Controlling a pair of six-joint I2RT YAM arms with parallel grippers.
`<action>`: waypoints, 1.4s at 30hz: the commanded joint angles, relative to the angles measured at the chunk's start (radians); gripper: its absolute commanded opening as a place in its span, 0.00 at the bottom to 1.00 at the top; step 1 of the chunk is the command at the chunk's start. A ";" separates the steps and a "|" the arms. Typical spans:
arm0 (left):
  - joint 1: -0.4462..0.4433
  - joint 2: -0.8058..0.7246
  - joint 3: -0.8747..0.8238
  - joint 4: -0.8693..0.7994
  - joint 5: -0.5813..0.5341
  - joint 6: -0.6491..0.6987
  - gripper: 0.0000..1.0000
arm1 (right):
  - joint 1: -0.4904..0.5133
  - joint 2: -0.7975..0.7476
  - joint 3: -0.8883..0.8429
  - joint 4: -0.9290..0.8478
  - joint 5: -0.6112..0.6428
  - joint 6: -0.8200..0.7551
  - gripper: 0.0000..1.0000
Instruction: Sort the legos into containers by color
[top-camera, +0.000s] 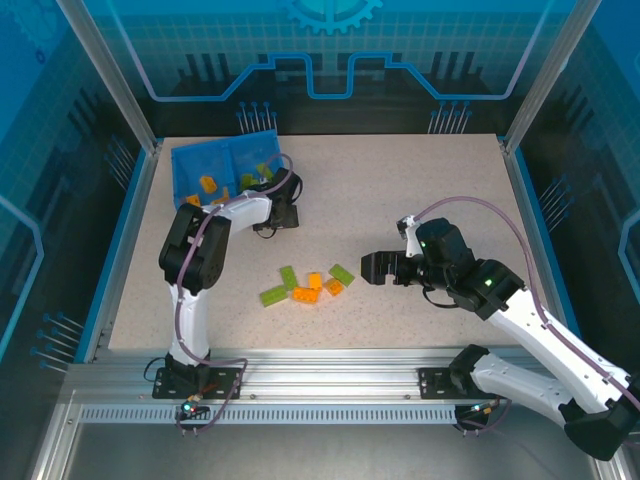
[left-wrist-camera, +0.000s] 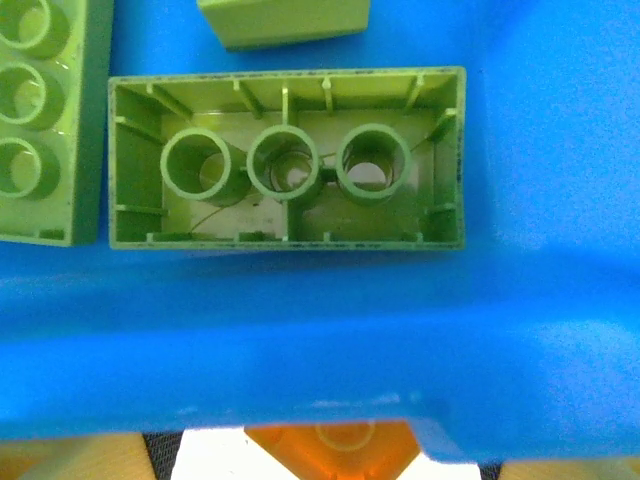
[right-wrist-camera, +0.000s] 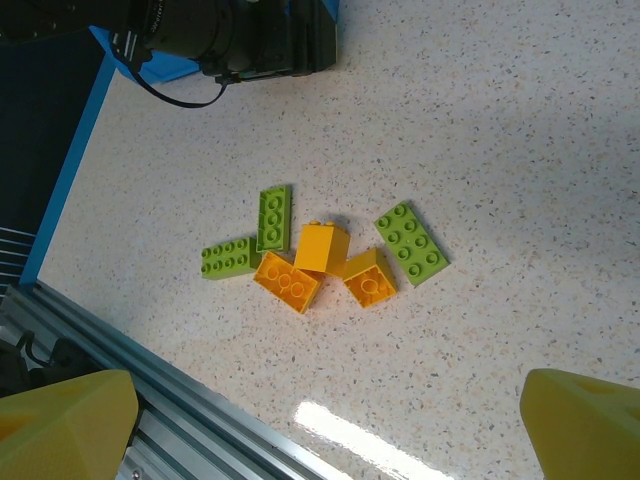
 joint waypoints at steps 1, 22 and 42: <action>0.010 0.033 0.014 0.027 0.029 0.043 0.70 | -0.007 -0.008 0.004 -0.019 0.011 0.007 1.00; -0.009 -0.127 -0.129 0.020 0.152 -0.018 0.46 | -0.007 0.001 -0.006 -0.002 0.002 0.017 1.00; 0.187 -0.461 0.050 -0.157 -0.142 -0.057 0.47 | -0.007 -0.011 -0.019 0.007 -0.007 0.023 1.00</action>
